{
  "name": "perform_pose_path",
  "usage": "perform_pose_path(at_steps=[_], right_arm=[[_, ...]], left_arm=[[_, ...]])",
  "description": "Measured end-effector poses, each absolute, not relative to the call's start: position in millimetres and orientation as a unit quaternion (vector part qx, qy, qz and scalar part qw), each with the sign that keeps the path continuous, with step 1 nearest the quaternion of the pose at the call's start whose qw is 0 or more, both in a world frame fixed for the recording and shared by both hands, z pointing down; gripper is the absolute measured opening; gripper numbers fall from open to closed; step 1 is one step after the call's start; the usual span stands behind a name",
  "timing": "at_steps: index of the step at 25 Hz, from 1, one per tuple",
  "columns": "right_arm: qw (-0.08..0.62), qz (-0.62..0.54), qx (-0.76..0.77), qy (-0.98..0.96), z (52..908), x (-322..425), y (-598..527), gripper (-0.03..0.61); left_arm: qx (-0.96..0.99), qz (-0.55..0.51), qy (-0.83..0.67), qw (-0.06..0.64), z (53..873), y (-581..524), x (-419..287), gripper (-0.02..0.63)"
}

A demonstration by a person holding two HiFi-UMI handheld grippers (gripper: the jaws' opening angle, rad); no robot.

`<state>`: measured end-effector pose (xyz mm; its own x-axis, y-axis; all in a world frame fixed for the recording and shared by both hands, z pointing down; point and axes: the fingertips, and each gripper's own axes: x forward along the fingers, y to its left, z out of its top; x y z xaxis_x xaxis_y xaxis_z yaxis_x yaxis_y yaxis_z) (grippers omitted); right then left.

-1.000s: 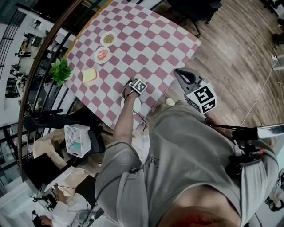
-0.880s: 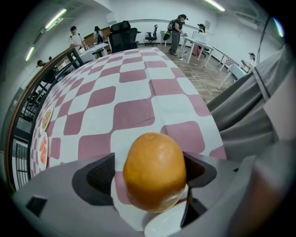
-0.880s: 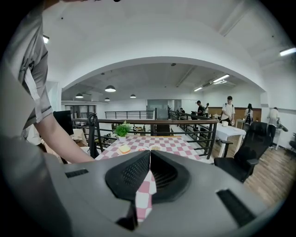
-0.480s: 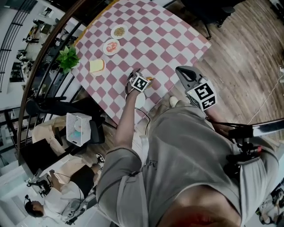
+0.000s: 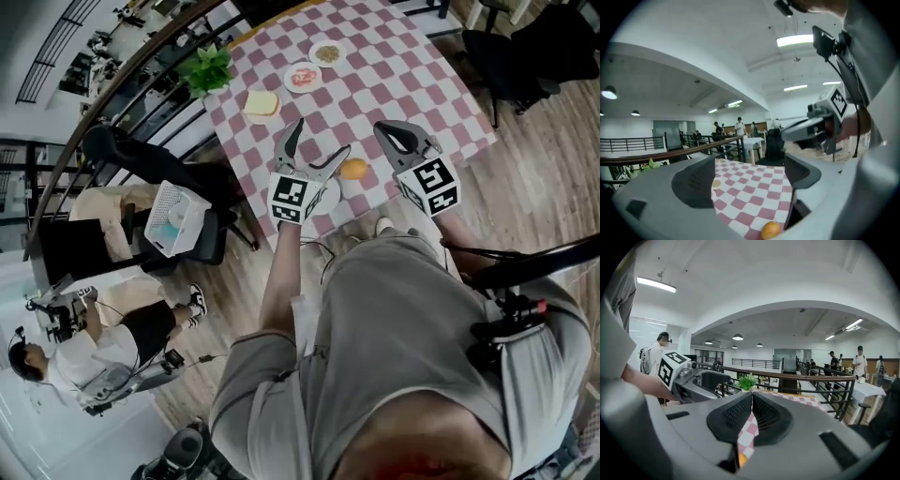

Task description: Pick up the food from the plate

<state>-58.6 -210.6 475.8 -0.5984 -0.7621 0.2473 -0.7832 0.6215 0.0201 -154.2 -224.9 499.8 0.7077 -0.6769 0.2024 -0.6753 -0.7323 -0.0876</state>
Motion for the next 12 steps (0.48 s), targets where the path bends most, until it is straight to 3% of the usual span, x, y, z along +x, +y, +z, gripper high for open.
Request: perform_pose_path(at_steps=[8,12], right_arm=[[0.091,0.024,0.36,-0.928,449,-146,-214,0.014],[0.075,0.014,0.339,-0.938,433,-172,-210,0.014]], left_arm=[[-0.841,0.051,0.538,0.027,408,-169,-278,0.462],[-0.843,0.031,0.536,0.029,415,-158,-279,0.46]])
